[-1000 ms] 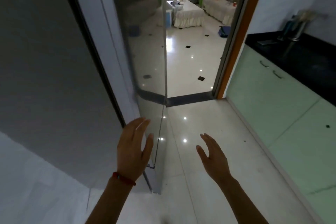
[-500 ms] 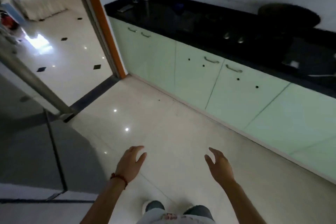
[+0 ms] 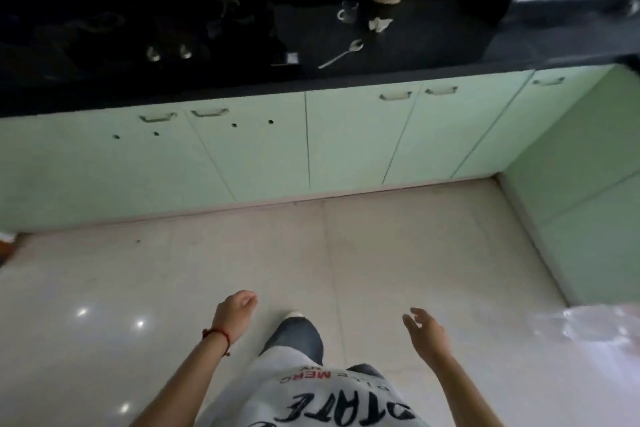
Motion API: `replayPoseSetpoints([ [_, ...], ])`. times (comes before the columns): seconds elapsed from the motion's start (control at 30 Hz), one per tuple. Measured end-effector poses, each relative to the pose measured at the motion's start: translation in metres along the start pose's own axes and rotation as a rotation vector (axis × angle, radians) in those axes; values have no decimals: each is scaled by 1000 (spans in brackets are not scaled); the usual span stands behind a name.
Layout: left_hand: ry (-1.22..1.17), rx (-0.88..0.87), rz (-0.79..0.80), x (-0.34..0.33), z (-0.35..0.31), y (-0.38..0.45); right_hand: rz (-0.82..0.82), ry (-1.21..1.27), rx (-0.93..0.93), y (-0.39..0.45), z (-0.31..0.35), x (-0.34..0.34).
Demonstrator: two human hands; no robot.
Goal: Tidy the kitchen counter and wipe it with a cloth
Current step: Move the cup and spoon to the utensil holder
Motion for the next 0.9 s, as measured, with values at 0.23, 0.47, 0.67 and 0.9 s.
replayPoseSetpoints([
  [0.23, 75, -30, 102, -22, -55, 105, -37, 223, -81, 65, 33, 60],
  [0.47, 35, 47, 122, -32, -110, 217, 7, 269, -125, 148, 100, 116],
  [0.67, 36, -26, 183, -48, -217, 310, -45, 291, -168, 204, 136, 179],
  [0.9, -36, -142, 125, -59, -332, 395, 7, 231, -177, 267, 172, 216],
])
Point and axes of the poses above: each hand's wrist, its own y-axis towards the middle knuckle, its own x-axis out of the back of the hand, z = x × y, the point moved 10 cm from there along y, towards the middle knuckle, and after that the axes turned 15 degrees about -x, right-handed, at the moved point
